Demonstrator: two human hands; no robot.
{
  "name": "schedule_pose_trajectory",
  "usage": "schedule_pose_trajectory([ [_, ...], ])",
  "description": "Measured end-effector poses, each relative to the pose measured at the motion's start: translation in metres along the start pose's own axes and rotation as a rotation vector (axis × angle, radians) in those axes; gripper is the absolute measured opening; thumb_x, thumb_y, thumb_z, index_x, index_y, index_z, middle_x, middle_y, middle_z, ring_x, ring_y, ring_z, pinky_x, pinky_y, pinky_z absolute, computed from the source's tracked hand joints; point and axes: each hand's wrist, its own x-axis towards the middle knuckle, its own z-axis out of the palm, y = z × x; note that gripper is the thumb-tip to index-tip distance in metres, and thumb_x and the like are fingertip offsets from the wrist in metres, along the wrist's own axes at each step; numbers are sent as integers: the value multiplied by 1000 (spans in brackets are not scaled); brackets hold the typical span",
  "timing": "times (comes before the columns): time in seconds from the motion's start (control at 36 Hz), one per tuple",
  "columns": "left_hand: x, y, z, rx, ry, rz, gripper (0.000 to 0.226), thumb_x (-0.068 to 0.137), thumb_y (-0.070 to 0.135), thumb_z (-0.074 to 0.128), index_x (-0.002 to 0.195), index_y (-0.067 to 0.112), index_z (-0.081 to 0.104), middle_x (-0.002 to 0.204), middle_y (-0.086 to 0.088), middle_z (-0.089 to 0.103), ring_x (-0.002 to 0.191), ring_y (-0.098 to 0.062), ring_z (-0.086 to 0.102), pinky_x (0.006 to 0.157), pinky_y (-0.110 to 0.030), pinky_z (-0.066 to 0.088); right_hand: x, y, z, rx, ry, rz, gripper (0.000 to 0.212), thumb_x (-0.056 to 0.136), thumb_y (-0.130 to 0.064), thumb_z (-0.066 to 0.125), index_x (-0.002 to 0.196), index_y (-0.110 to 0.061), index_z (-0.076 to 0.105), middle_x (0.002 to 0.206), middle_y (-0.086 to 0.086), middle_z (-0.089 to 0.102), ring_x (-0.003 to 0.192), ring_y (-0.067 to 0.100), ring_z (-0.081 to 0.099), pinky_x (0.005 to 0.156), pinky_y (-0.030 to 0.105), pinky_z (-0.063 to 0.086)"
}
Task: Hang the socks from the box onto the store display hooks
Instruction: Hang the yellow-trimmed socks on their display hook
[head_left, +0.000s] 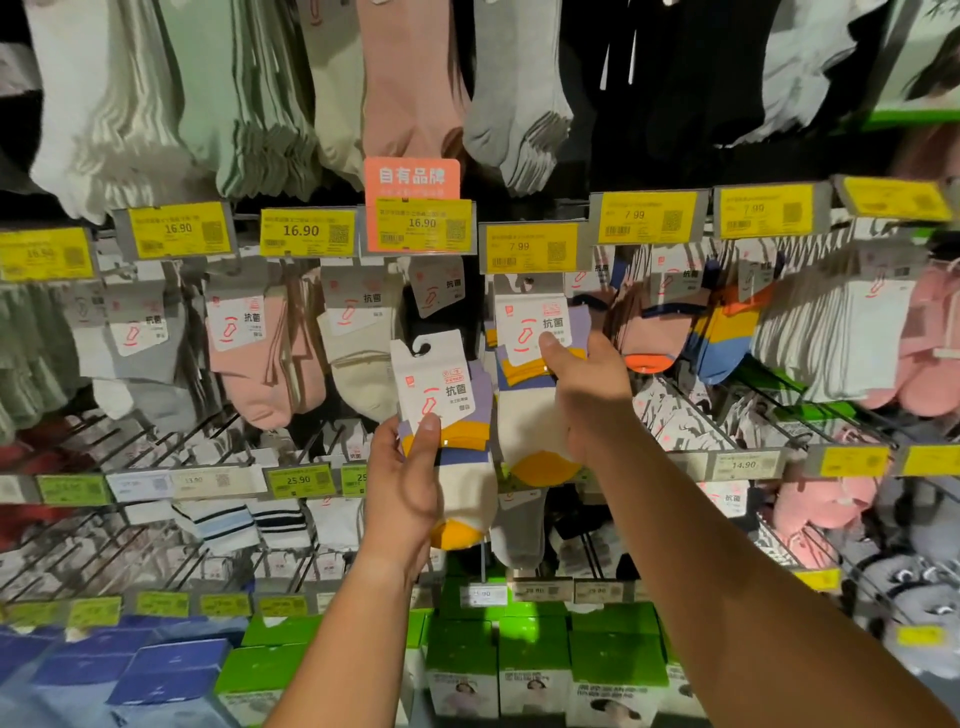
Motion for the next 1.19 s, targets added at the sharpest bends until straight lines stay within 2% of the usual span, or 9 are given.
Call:
schedule_pose_trajectory([
  [0.08, 0, 1, -2, -2, 6, 11, 46, 89, 41, 66, 125, 14, 59, 120, -9, 73, 116, -31, 67, 106, -58, 47, 16, 2, 3, -18, 0, 27, 66, 96, -34, 62, 149, -7, 35, 144, 0, 46, 134, 19, 40, 106, 33, 33],
  [0.28, -2, 1, -4, 4, 13, 5, 38, 91, 37, 65, 120, 12, 58, 121, -13, 72, 117, -34, 66, 107, -53, 48, 49, -6, 24, -206, 63, 127, 35, 94, -25, 61, 119, -1, 61, 120, 19, 65, 111, 34, 62, 89, 35, 51],
  [0.36, -3, 2, -6, -2, 1, 4, 45, 89, 39, 64, 124, 12, 58, 121, -11, 72, 116, -31, 67, 107, -54, 47, 65, -8, 25, -197, 74, 197, 35, 99, -15, 51, 131, -4, 55, 131, 17, 60, 120, 33, 57, 90, 30, 48],
  [0.42, -3, 3, -7, -20, 13, -4, 45, 87, 41, 66, 123, 14, 58, 120, -12, 72, 115, -33, 67, 107, -59, 46, 67, -7, 26, -550, 26, 108, 42, 100, -5, 42, 141, -8, 46, 138, 14, 55, 125, 34, 53, 92, 29, 47],
  [0.67, -5, 2, -4, -8, 7, -15, 44, 90, 36, 67, 124, 10, 56, 119, -13, 72, 113, -33, 68, 105, -56, 49, 71, -9, 27, -291, 40, 226, 41, 99, -19, 56, 132, 3, 48, 127, 20, 59, 118, 34, 57, 73, 32, 43],
  [0.83, -3, -1, -2, -6, -9, -8, 33, 88, 35, 68, 114, 17, 59, 115, -10, 74, 109, -28, 70, 99, -47, 53, 44, 5, 7, -438, 130, -67, 35, 92, -36, 65, 109, -13, 45, 104, 6, 56, 94, 23, 54, 79, 31, 40],
  [0.94, -4, -2, 1, -16, -11, -14, 42, 83, 38, 68, 118, 16, 59, 117, -11, 74, 113, -30, 68, 105, -50, 50, -29, 38, 2, -553, 138, -406, 22, 88, -25, 68, 86, -13, 50, 68, 6, 57, 62, 13, 58, 57, 29, 50],
  [1.06, -8, -5, 5, 22, -70, -16, 47, 84, 34, 68, 121, 7, 57, 114, -16, 73, 113, -28, 68, 107, -50, 47, -79, 50, 15, -286, -67, -65, 47, 79, -51, 74, 80, -17, 41, 58, -15, 45, 49, 1, 42, 50, 17, 34],
  [1.19, -11, -5, 11, -33, -55, -46, 25, 93, 42, 63, 105, 20, 62, 112, -15, 74, 115, -35, 66, 104, -54, 47, -75, 48, 12, -254, -45, -61, 35, 85, -28, 75, 77, -14, 45, 63, -11, 44, 51, -2, 43, 50, 13, 35],
])
